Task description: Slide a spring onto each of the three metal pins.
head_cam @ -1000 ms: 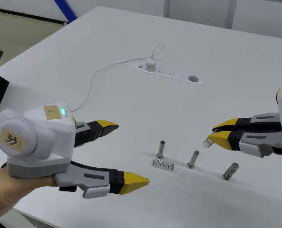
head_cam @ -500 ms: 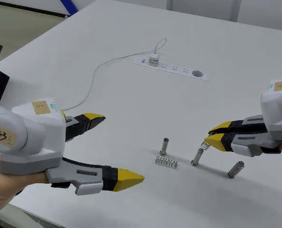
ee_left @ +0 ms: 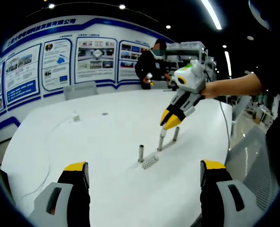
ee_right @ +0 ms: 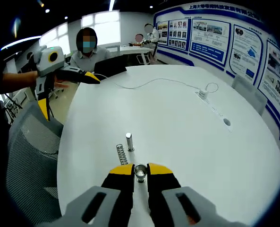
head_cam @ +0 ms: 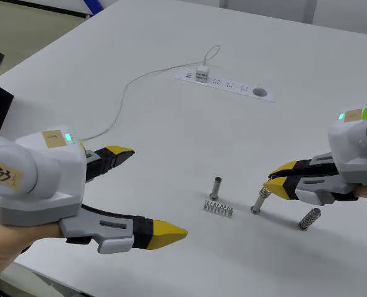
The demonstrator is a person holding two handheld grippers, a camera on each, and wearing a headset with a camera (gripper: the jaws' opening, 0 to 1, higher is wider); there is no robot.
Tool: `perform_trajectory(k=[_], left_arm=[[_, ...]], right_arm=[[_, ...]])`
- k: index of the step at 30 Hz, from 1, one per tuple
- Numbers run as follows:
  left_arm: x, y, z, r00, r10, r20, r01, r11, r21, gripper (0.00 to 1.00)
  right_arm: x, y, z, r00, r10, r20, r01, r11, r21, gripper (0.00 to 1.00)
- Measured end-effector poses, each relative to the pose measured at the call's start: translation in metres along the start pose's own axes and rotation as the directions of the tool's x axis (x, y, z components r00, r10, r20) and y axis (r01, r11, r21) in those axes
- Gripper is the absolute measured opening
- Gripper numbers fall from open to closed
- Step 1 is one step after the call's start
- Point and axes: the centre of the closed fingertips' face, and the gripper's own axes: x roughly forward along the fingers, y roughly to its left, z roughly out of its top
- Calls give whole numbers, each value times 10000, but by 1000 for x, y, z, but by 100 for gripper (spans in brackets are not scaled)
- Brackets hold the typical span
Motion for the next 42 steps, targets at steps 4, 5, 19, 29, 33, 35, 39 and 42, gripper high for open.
perform_trajectory(k=[4,5,19,29,33,35,39,42], left_arm=[[0,0,1,10000,14,37,-14,10000,-47,100],[0,0,1,10000,16,32,-16,10000,-42,100],[0,-1,-5,9999,-19,-160,18,10000,-56,100],[1,-2,-2,9999,-95,-65,95,9999,-42,100],[0,0,-3,10000,-32,-67,31,10000,-88,100],[-1,0,-3,10000,-24,-63,24,10000,-72,100],[-1,-1,-2,10000,-4,-26,4,10000,-79,100],[-1,-3,-2,10000,-49,-40,49,10000,-35,100]], right_arm=[[5,-2,-6,9996,-9,-288,4,9999,-158,11],[6,-2,-7,9994,-9,-343,2,9998,-208,11],[28,-3,-27,9959,47,-898,-73,9996,-278,11],[38,-3,-37,9921,14,-1251,-72,9989,-455,11],[37,-3,-36,9929,5,-1192,-55,9991,-416,11],[38,-3,-36,9929,17,-1193,-68,9991,-423,12],[36,-2,-38,9913,-57,-1313,-56,9963,-859,12],[35,-2,-38,9913,-107,-1311,-21,9953,-965,17]])
